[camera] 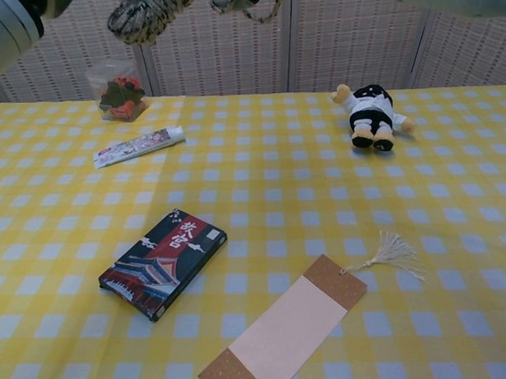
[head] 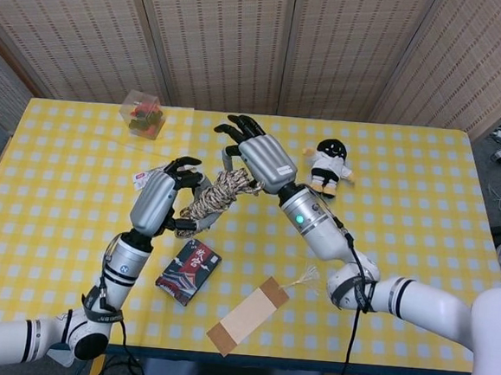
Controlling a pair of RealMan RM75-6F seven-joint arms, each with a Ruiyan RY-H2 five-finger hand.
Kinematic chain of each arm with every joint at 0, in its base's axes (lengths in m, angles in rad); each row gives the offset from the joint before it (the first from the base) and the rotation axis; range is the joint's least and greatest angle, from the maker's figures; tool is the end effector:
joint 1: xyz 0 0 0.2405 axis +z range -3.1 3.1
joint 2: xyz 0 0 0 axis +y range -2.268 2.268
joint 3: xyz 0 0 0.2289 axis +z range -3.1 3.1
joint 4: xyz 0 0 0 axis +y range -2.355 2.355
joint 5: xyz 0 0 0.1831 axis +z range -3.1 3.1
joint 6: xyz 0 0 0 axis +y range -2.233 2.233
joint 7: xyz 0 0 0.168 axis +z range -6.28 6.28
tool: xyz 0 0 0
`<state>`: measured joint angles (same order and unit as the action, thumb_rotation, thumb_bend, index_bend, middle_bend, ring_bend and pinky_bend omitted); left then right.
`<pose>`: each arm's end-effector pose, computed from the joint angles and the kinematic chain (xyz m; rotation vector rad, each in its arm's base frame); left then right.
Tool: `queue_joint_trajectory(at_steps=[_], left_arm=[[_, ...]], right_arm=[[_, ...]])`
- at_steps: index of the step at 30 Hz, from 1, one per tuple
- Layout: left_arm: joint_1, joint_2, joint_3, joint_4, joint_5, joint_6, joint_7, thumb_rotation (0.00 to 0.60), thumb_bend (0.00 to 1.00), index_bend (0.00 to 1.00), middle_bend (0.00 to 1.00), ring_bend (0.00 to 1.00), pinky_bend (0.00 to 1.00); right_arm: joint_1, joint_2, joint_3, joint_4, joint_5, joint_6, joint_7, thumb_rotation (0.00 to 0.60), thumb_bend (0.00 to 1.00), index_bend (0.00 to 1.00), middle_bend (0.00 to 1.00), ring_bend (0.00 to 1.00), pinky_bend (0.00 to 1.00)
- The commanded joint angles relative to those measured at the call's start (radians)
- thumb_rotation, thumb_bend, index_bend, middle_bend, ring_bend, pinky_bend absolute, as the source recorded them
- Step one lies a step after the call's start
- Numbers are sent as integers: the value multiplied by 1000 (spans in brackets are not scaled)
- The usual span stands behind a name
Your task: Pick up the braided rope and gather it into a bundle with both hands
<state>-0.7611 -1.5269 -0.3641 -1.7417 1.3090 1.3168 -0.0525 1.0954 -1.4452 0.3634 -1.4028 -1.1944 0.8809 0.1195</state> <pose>-0.0154 0.3301 0.0926 -1.4787 -1.0906 -1.8334 0.0283 -0.4071 0.0659 1.8967 -0.9244 1.4798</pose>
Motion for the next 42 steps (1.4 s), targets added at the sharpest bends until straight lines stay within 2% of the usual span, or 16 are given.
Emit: queue_joint_trajectory(at_steps=[1,9,15,21,26,29,34,35,37,42], left_arm=[[4,0,-13,4,-21,-6,-6,545,266,722,766,584,203],[12,-4,-43,34,-65,0,-3,558,266,723,766,584,203],[18,1,-61,52,-102,0,15,553,266,724,766,584,203],[16,-9,-76,80,-136,18,80,522,266,724,766,584,203],[17,-11,-89,87,-154,18,83,529,266,725,766,584,203],[21,-6,-91,86,-158,18,80,528,266,724,766,584,203],[27,11,-83,86,-153,7,85,528,266,724,766,584,203],[28,14,-80,87,-152,5,87,528,266,724,766,584,203],[31,20,-77,90,-149,2,89,530,266,725,766,584,203],[34,29,-72,100,-145,-2,93,528,266,725,766,584,203]], right_arm=[[-25,-27,-18,41,-75,39,83,600,352,640,174,0,0],[-43,-42,-53,87,-126,43,128,600,352,640,177,0,0],[-51,-41,-58,85,-133,45,120,600,353,640,177,0,0],[-54,-38,-58,54,-127,48,69,600,353,640,177,0,0],[-56,-28,-60,28,-102,27,21,600,353,633,168,0,0],[-60,-20,-61,15,-81,14,-3,600,352,507,114,0,0],[-74,9,-64,-20,-49,3,-45,600,284,100,9,0,0],[-79,18,-65,-31,-43,2,-55,600,273,50,2,0,0],[-91,40,-68,-59,-30,6,-77,600,258,0,0,0,0],[-138,110,-88,-137,-7,26,-130,600,250,0,0,0,0]])
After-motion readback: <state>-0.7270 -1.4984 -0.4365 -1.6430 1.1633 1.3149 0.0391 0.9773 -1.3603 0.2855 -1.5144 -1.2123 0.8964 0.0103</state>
